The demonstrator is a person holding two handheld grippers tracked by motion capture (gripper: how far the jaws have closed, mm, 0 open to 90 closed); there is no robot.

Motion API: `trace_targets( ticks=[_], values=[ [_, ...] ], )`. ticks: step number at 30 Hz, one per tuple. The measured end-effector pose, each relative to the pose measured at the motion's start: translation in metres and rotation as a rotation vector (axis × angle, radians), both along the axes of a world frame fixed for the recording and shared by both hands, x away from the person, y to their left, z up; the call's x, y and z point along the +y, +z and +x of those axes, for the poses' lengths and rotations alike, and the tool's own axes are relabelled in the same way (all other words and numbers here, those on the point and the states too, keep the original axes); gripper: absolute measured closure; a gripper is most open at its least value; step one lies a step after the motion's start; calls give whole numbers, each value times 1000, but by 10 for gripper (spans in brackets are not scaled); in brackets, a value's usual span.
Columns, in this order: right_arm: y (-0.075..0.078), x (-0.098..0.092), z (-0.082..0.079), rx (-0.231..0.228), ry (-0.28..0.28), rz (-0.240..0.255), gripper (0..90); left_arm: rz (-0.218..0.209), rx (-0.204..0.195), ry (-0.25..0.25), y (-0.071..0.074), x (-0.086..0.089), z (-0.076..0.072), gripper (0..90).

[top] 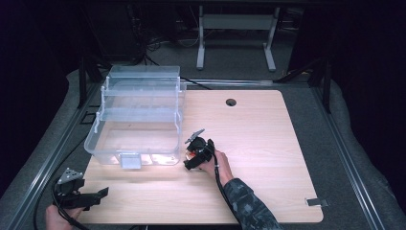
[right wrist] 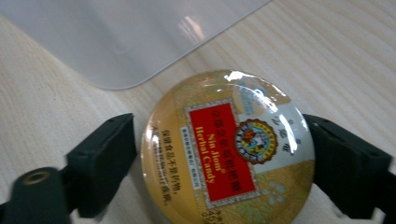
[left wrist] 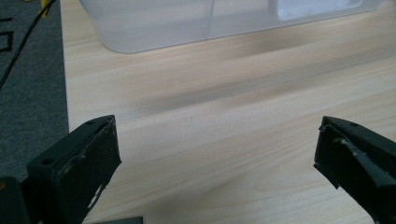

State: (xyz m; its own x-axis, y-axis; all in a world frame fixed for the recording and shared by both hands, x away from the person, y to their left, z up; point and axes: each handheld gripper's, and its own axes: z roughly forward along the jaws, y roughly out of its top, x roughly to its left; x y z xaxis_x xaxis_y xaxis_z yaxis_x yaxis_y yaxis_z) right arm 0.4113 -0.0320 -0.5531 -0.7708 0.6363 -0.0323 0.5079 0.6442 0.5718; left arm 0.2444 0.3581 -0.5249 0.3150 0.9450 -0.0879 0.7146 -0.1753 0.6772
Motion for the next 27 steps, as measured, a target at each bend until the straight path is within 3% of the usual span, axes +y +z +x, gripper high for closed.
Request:
trace_targets(
  ticks=[2, 5, 8, 13, 17, 21, 23, 27],
  values=[
    [1, -1, 1, -3, -21, -7, 192, -2, -1, 0, -1, 1, 0, 1],
    [0, -4, 2, 10, -9, 27, 197, -5, -1, 2, -2, 1, 0, 1],
    [1, -4, 2, -6, -11, -3, 200, -4, -4, 3, -2, 1, 0, 1],
    [4, -8, 2, -3, -10, 6, 201, -8, -17, 1, 0, -1, 1, 1],
    [10, -13, -1, -6, -15, 4, 201, -3, -21, -5, 3, -3, 2, 1],
    [17, -21, -5, -5, -20, 33, 201, 3, -26, -8, 3, -3, 2, 1],
    [24, -27, -9, -23, -35, 9, 201, 5, -25, -9, 4, -4, 1, 1],
    [32, -34, -15, -32, -39, 20, 201, 8, -30, -14, 4, -3, 1, 2]
  ],
)
